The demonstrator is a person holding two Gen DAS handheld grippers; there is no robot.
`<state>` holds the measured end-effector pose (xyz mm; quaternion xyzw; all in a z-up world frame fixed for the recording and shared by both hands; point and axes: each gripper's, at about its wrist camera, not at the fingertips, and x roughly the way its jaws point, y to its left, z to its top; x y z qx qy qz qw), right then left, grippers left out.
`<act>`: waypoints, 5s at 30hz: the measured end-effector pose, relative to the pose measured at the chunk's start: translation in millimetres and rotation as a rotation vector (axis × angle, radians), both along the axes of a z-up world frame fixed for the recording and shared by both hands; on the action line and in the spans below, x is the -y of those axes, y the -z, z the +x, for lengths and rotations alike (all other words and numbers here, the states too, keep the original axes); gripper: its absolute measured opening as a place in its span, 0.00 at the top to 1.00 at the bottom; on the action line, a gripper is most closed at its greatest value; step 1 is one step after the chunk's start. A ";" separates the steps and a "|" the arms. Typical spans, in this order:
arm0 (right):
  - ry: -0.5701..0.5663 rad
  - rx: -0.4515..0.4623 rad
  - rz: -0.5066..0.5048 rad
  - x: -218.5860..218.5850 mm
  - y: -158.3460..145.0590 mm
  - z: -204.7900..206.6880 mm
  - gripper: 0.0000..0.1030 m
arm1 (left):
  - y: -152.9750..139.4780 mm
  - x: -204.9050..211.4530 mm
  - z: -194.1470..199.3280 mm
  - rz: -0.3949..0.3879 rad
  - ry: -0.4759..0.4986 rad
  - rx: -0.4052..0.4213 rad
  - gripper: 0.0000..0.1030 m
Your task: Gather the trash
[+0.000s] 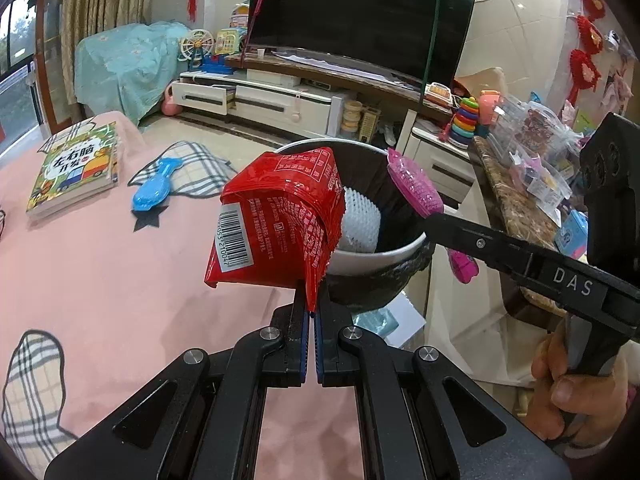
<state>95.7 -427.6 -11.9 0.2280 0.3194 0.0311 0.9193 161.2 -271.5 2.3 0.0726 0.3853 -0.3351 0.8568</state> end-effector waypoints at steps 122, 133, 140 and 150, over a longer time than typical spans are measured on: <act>0.169 -0.045 0.043 33.8 -14.2 16.9 0.13 | -8.3 -38.1 18.0 -0.072 -0.206 -0.001 0.21; 0.213 0.086 -0.105 -36.3 -30.5 -44.2 0.05 | -19.3 -117.4 -41.8 -0.158 -0.314 0.119 0.09; 0.192 0.204 -0.202 -77.6 -46.6 -74.9 0.04 | -33.9 -149.3 -78.5 -0.165 -0.369 0.245 0.05; 0.215 0.365 -0.282 -101.3 -80.7 -111.8 0.00 | -44.7 -171.8 -112.8 -0.127 -0.494 0.438 0.00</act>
